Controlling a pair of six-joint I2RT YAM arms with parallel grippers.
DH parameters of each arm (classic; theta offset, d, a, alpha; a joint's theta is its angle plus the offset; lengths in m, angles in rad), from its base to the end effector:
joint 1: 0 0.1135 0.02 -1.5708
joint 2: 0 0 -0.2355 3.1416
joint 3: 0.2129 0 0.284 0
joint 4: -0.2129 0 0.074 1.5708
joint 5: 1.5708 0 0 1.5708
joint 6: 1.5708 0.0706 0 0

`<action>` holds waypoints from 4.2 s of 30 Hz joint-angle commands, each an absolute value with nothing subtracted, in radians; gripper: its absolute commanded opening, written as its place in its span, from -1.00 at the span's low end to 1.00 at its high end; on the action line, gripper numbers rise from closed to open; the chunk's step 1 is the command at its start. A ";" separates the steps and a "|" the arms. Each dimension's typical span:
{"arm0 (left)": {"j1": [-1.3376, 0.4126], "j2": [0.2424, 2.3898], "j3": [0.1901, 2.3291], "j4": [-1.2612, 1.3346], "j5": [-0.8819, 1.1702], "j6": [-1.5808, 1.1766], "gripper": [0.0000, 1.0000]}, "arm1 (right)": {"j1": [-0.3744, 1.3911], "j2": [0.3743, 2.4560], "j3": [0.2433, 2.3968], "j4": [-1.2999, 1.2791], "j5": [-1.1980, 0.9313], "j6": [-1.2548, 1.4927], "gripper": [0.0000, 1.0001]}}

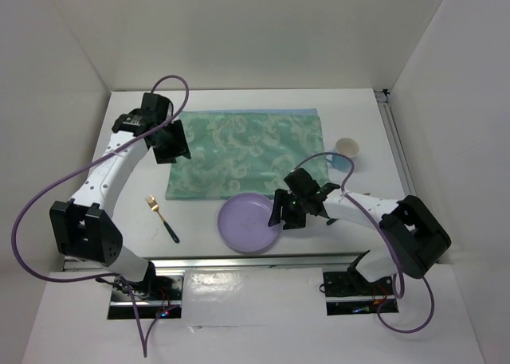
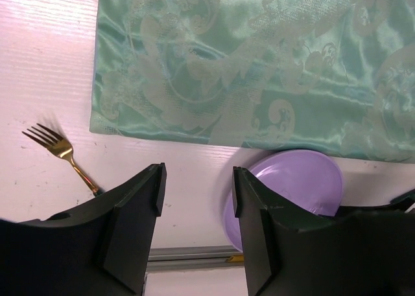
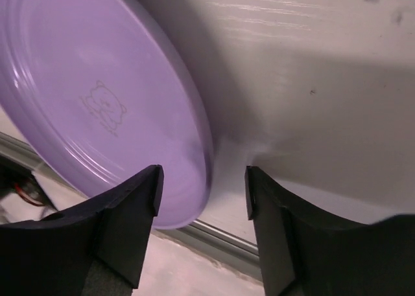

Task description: Set the dinner table for one person

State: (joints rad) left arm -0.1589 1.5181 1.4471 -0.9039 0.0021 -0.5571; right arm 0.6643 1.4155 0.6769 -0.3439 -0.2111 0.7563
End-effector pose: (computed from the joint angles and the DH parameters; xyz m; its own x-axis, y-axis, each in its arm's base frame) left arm 0.3652 -0.0587 0.2692 -0.7779 -0.4108 -0.4755 -0.2968 0.9072 -0.2982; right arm 0.2242 0.1943 0.0773 -0.9726 0.0907 -0.2142 -0.0176 0.8895 0.4565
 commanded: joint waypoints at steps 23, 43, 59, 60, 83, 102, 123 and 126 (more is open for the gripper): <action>-0.152 1.474 1.535 -0.951 -0.201 -0.581 0.28 | 0.428 1.719 1.366 -0.560 -0.032 0.634 -1.00; -0.094 1.492 1.497 -0.936 -0.141 -0.551 0.43 | 0.377 2.135 1.721 -0.623 -0.086 0.615 -0.50; -0.094 1.483 1.470 -0.897 -0.071 -0.569 0.45 | 0.217 1.637 1.619 -0.690 0.204 0.534 0.44; -0.094 1.483 1.470 -0.885 -0.061 -0.569 0.45 | 0.172 1.608 1.582 -0.680 0.186 0.525 0.44; -0.094 1.523 1.470 -0.885 -0.021 -0.578 0.45 | -0.198 1.689 1.289 -0.551 -0.025 0.474 0.52; -0.094 1.554 1.470 -0.876 -0.032 -0.569 0.45 | -0.103 1.767 1.688 -0.664 0.052 0.453 -1.00; -0.084 1.519 1.424 -0.854 -0.063 -0.591 0.45 | 0.152 2.303 2.358 -0.943 0.152 0.544 -1.00; -0.084 1.519 1.414 -0.845 -0.063 -0.591 0.45 | 0.152 2.312 2.345 -0.943 0.161 0.545 -1.00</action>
